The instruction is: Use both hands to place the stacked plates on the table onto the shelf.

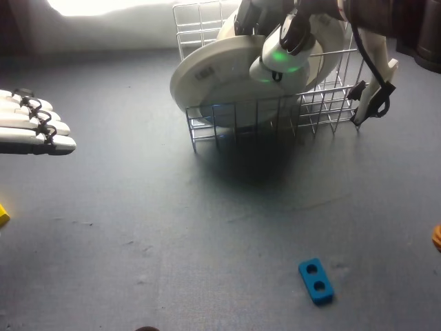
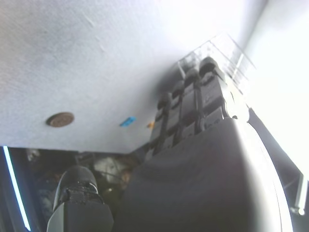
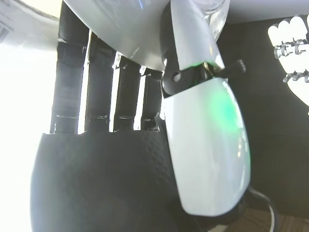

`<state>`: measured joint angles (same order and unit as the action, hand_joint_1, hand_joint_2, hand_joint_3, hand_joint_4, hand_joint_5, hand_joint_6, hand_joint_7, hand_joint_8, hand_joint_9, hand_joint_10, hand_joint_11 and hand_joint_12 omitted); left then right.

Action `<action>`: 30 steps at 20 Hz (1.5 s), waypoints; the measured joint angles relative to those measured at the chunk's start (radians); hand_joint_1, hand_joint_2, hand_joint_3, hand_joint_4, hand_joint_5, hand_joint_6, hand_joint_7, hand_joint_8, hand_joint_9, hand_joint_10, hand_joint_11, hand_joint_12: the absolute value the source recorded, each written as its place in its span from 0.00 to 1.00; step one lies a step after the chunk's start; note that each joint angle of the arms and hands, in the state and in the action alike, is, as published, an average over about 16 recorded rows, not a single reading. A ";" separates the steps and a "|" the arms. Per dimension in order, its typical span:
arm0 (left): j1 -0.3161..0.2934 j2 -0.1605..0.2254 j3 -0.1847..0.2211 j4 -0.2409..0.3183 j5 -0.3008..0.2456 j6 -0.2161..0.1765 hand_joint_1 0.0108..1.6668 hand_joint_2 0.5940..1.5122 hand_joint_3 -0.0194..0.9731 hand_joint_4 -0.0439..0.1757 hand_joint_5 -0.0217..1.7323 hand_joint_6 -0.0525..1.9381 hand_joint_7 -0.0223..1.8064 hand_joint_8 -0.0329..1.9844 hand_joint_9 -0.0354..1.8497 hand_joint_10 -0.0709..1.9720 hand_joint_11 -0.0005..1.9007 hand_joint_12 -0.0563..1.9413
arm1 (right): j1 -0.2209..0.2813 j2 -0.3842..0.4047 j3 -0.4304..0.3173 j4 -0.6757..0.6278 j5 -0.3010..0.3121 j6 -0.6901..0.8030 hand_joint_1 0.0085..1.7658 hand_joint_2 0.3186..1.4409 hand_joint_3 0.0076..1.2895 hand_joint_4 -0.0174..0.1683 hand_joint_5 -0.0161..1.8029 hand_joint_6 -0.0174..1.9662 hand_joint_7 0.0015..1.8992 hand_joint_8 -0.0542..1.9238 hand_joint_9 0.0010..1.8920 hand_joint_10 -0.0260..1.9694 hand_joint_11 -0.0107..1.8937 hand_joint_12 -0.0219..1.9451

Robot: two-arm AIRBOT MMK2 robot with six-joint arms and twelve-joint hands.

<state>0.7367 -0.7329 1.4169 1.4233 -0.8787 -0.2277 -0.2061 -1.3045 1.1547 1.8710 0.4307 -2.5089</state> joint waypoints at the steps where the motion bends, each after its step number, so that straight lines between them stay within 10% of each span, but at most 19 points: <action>1: -0.001 0.000 -0.002 0.002 -0.002 0.000 0.01 0.42 0.04 0.23 0.02 0.03 0.02 0.02 0.03 0.04 0.01 0.03 | 0.001 0.000 0.000 0.000 0.000 0.000 0.71 0.67 0.01 0.10 0.50 0.52 0.55 0.34 0.54 0.23 0.37 0.59; 17: -0.021 0.006 -0.037 0.021 -0.058 -0.028 0.01 0.43 0.04 0.22 0.02 0.03 0.02 0.02 0.03 0.04 0.01 0.03 | 0.069 0.022 -0.040 -0.093 0.001 0.018 0.61 0.66 0.01 0.08 0.47 0.08 0.52 0.04 0.51 0.03 0.23 0.60; 30: -0.037 0.025 -0.104 0.072 -0.100 -0.054 0.01 0.43 0.04 0.20 0.02 0.03 0.02 0.02 0.03 0.04 0.01 0.03 | 0.082 0.197 -0.294 -0.765 0.018 0.291 0.59 0.66 0.01 0.10 0.47 0.03 0.50 0.04 0.49 0.02 0.20 0.60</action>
<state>0.6999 -0.7076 1.3129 1.4957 -0.9790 -0.2815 -0.1239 -1.1071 0.8612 1.1060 0.4491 -2.2184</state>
